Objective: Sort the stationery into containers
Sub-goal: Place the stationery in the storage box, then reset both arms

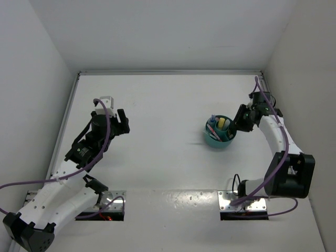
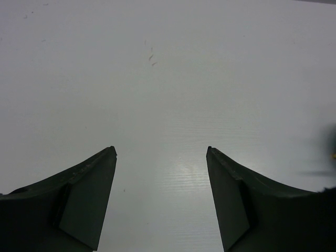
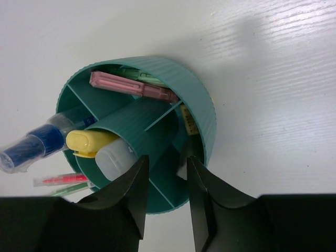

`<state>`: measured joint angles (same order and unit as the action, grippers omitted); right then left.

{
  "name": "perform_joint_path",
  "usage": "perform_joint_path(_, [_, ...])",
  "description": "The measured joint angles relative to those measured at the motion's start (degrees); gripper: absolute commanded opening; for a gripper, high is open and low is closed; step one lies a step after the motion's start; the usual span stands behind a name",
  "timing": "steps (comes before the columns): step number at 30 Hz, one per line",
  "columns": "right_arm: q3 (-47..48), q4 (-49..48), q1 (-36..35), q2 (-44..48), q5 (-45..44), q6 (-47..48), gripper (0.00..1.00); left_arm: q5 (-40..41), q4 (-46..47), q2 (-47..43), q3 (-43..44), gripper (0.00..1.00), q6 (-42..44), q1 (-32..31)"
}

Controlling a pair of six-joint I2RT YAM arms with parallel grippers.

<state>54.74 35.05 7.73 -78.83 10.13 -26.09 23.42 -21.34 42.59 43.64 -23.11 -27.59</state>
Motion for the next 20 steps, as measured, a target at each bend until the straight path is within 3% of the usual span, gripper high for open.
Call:
perform_joint_path(2, [-0.02, 0.11, 0.09, 0.00, 0.22, 0.15, 0.35, -0.07, 0.02, 0.00, -0.02, 0.75, 0.00, 0.00])
perform_joint_path(4, [-0.04, 0.26, 0.37, 0.20, 0.42, 0.48, 0.28, -0.07, 0.02, 0.00, -0.02, 0.75, 0.00, 0.00])
perform_joint_path(5, [-0.04, 0.61, 0.48, 0.50, 0.37, 0.81, 0.20, -0.07, 0.02, 0.00, -0.02, 0.75, 0.00, 0.00])
perform_joint_path(7, [-0.24, 1.05, 0.74, 2.43, 0.44, 2.08, 0.00, -0.09, 0.02, 0.00, -0.02, 0.65, -0.02, 0.00])
perform_joint_path(8, [-0.46, 1.14, 0.79, 4.31, 0.87, 3.74, 0.00, -0.13, 0.02, 0.00, 0.00, 0.37, 0.02, 0.00])
perform_joint_path(10, [-0.59, 0.90, 0.83, 8.74, 3.50, 9.68, 0.03, -1.20, 0.26, 0.02, -0.02, 0.09, -0.17, 0.00])
perform_joint_path(11, [-1.09, -0.46, 0.90, 11.93, 4.87, 13.22, 0.13, -2.16, 0.46, 0.04, -0.02, 0.01, 0.52, 0.00])
perform_joint_path(12, [-2.03, -2.01, 0.90, 15.45, 5.88, 15.96, 0.32, -3.17, 0.79, 0.11, -0.11, 0.00, 0.90, 0.00])
perform_joint_path(13, [-3.61, -4.63, 0.90, 18.86, 6.54, 17.73, 0.99, -4.31, 1.05, 0.22, -0.15, 0.00, 1.38, 0.00])
perform_joint_path(14, [-5.73, -7.89, 0.79, 22.73, 6.95, 19.32, 1.00, -5.25, 1.31, 0.48, -0.22, 0.06, 1.66, 0.00])
perform_joint_path(15, [-7.91, -11.13, 0.63, 26.12, 6.86, 20.33, 1.00, -6.27, 1.44, 0.92, -0.24, 0.44, 2.05, 0.00])
perform_joint_path(16, [-9.79, -13.92, 0.39, 28.68, 6.60, 20.72, 1.00, -6.91, 1.57, 1.38, -0.33, 0.64, 2.60, 0.00])
perform_joint_path(18, [-12.09, -17.66, 0.24, 32.04, 5.64, 19.32, 1.00, -7.93, 1.68, 2.49, -0.44, 0.92, 2.91, 0.00])
perform_joint_path(19, [-12.09, -18.82, 0.20, 32.26, 5.09, 18.25, 1.00, -8.22, 1.68, 3.08, -0.46, 0.99, 3.17, 0.00])
perform_joint_path(20, [-12.00, -20.41, 0.20, 32.02, 4.81, 17.18, 1.00, -8.39, 1.66, 3.43, -0.52, 0.99, 3.15, 0.00])
